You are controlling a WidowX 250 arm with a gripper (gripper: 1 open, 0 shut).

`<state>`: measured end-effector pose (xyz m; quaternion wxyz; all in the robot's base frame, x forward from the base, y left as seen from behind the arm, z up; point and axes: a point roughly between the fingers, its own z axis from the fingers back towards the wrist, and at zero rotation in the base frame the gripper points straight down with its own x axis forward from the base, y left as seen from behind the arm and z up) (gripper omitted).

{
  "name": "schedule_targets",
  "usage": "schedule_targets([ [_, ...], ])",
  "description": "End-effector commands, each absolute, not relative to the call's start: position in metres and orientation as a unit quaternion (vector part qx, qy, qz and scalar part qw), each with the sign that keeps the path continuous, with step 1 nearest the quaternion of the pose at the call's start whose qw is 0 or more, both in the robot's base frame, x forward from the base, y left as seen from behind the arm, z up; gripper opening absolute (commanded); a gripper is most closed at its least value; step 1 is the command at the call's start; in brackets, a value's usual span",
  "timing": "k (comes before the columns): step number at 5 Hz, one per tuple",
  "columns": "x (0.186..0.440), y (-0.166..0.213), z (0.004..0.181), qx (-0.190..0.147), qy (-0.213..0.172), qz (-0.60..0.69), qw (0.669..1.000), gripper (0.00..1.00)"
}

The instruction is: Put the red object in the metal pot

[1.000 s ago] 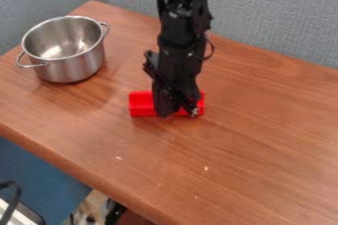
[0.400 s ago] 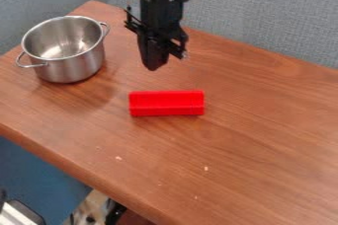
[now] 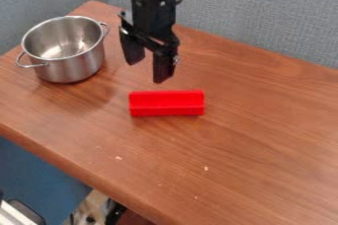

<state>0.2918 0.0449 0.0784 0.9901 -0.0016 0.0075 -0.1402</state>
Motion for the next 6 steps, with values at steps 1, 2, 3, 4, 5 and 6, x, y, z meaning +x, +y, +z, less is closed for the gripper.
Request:
schedule_targets([
  [1,0.289,0.034,0.087,0.011,-0.021,-0.229,0.973,1.0],
  [2,0.291,0.026,0.073,0.008,-0.01,-0.262,0.965,1.0],
  [3,0.292,0.024,0.062,0.001,-0.003,-0.296,0.955,1.0],
  [4,0.293,0.022,0.051,-0.001,0.005,-0.31,0.951,1.0],
  [5,0.295,0.021,0.043,-0.002,0.003,-0.315,0.949,1.0],
  [6,0.298,0.019,0.035,-0.007,0.001,-0.316,0.949,1.0],
])
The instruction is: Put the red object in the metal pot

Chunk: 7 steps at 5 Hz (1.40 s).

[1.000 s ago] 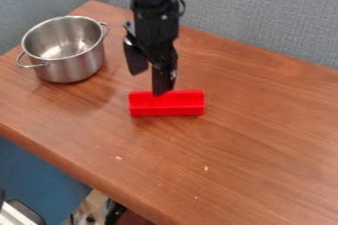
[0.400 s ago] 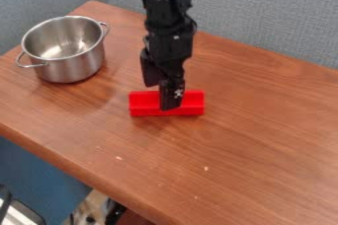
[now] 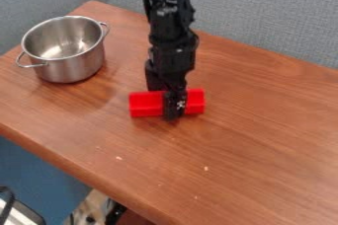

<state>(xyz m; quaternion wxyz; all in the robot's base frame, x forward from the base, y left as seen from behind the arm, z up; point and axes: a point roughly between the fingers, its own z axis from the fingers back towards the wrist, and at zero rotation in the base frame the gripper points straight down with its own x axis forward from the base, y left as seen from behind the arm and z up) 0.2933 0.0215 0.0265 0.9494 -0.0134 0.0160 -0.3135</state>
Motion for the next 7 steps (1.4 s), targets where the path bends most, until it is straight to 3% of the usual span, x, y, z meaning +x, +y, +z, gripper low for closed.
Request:
schedule_targets([
  [1,0.301,0.019,0.032,-0.009,-0.003,-0.316,0.949,0.0],
  [7,0.298,0.028,0.055,-0.018,-0.039,-0.242,0.969,0.0],
])
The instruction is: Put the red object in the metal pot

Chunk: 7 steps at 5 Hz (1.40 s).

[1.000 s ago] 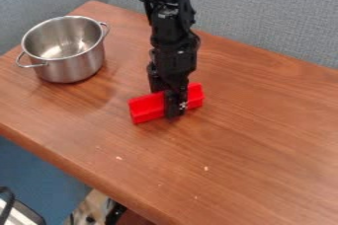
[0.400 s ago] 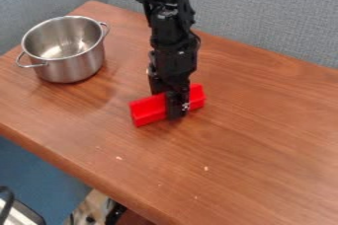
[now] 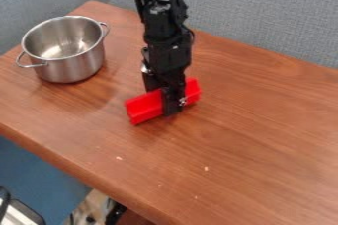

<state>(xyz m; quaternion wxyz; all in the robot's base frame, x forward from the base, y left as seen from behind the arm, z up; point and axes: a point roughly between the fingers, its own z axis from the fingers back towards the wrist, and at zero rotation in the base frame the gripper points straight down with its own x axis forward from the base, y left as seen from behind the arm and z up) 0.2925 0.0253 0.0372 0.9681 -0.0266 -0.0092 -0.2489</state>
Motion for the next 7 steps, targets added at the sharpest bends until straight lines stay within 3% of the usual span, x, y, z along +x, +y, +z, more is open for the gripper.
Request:
schedule_targets([
  [1,0.297,0.031,0.063,-0.019,-0.044,-0.233,0.971,0.0],
  [5,0.302,0.047,0.099,-0.014,-0.055,-0.173,0.983,0.0],
  [7,0.303,0.073,0.134,-0.003,-0.087,-0.075,0.993,0.0],
])
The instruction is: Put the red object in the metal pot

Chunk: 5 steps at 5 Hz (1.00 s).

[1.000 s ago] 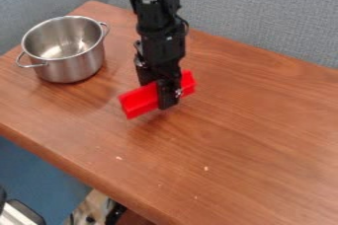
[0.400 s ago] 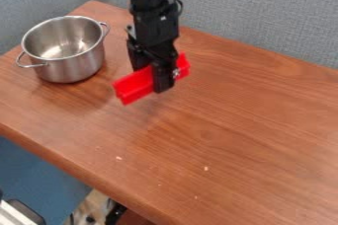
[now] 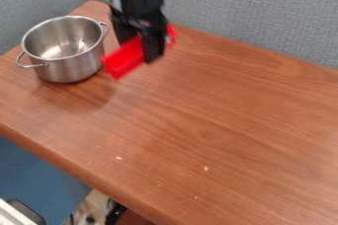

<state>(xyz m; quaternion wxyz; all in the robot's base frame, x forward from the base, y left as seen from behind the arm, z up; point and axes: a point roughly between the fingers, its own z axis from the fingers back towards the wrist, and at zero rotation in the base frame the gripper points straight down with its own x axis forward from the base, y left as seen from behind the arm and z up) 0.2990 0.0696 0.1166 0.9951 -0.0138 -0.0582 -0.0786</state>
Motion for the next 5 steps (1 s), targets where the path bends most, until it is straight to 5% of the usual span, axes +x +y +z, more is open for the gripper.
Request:
schedule_targets([
  [1,0.303,0.101,0.149,-0.003,-0.097,-0.04,0.994,0.0],
  [3,0.295,0.162,0.163,0.013,-0.106,0.017,0.994,0.0],
  [5,0.301,0.184,0.129,0.012,-0.073,0.04,0.996,0.0],
])
